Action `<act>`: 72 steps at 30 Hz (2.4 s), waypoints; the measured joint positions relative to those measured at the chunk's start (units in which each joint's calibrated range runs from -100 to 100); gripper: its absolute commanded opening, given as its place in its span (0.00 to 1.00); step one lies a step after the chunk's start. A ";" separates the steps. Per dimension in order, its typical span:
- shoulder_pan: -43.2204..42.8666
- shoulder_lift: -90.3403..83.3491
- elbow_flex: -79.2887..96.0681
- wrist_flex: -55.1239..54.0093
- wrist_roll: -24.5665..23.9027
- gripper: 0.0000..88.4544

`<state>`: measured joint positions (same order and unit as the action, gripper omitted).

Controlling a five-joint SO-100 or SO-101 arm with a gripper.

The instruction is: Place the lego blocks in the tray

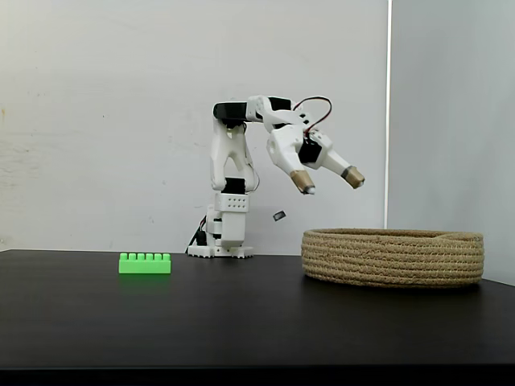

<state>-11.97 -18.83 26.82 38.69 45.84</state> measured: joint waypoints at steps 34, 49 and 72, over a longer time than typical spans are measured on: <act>44.14 30.96 -33.67 31.02 -16.17 0.37; 41.45 32.06 -24.39 28.26 -19.39 0.36; 41.37 36.81 -22.09 24.04 -20.22 0.00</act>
<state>29.40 17.98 4.73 62.73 25.62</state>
